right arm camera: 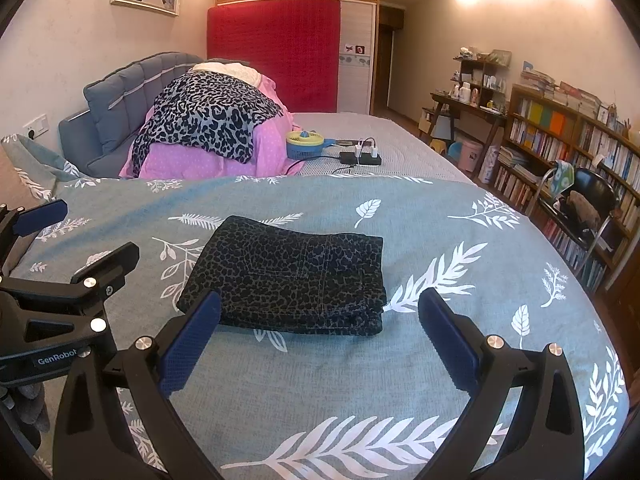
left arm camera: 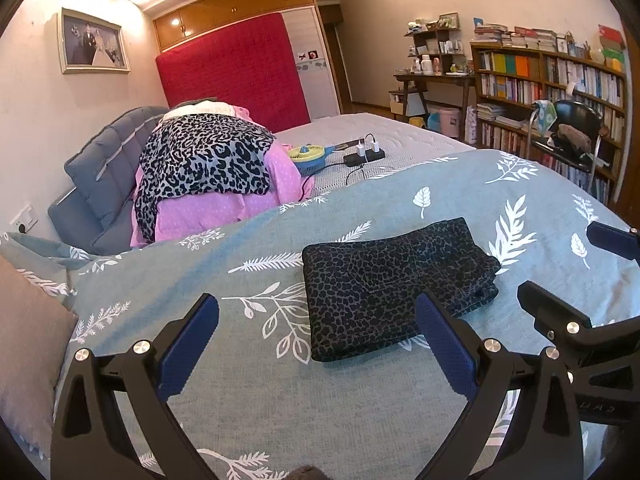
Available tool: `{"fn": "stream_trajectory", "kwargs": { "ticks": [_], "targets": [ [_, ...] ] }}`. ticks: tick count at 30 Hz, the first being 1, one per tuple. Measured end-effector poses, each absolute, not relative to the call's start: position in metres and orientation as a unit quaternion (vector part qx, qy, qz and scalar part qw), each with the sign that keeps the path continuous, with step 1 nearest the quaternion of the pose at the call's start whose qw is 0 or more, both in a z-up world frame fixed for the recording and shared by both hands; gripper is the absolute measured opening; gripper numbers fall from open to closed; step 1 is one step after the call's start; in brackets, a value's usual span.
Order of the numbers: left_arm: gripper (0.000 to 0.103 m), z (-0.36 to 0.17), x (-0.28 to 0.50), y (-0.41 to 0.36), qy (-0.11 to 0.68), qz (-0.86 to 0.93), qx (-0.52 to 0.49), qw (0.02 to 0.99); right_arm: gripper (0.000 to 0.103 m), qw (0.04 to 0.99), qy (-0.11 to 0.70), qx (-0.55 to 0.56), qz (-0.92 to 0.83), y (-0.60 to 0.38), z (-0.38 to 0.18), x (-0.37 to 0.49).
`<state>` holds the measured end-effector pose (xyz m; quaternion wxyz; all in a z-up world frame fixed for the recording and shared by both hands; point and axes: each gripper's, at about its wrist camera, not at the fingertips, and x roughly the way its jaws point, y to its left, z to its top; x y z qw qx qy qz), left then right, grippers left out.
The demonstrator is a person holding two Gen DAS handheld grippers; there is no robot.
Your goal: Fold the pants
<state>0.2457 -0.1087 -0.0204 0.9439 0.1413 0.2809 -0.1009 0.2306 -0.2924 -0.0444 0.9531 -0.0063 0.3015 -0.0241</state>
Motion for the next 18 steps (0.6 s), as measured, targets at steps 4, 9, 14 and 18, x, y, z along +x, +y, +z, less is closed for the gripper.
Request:
{"fn": "stream_trajectory", "kwargs": {
  "ticks": [4, 9, 14, 18],
  "targets": [
    [0.098, -0.02, 0.246, -0.109, 0.281, -0.1, 0.143, 0.944, 0.1, 0.953, 0.302, -0.006, -0.024, -0.293, -0.044, 0.231],
    [0.098, -0.02, 0.247, -0.108, 0.285, -0.101, 0.141, 0.943, 0.1, 0.953, 0.302, -0.007, -0.024, -0.293, -0.044, 0.231],
    [0.098, -0.022, 0.253, -0.104, 0.301, -0.1, 0.129, 0.939, 0.1, 0.953, 0.302, -0.006, -0.024, -0.292, -0.045, 0.231],
    [0.098, -0.029, 0.257, -0.102, 0.312, -0.099, 0.131, 0.936, 0.1, 0.951, 0.307, -0.006, -0.025, -0.293, -0.05, 0.231]
  ]
}}
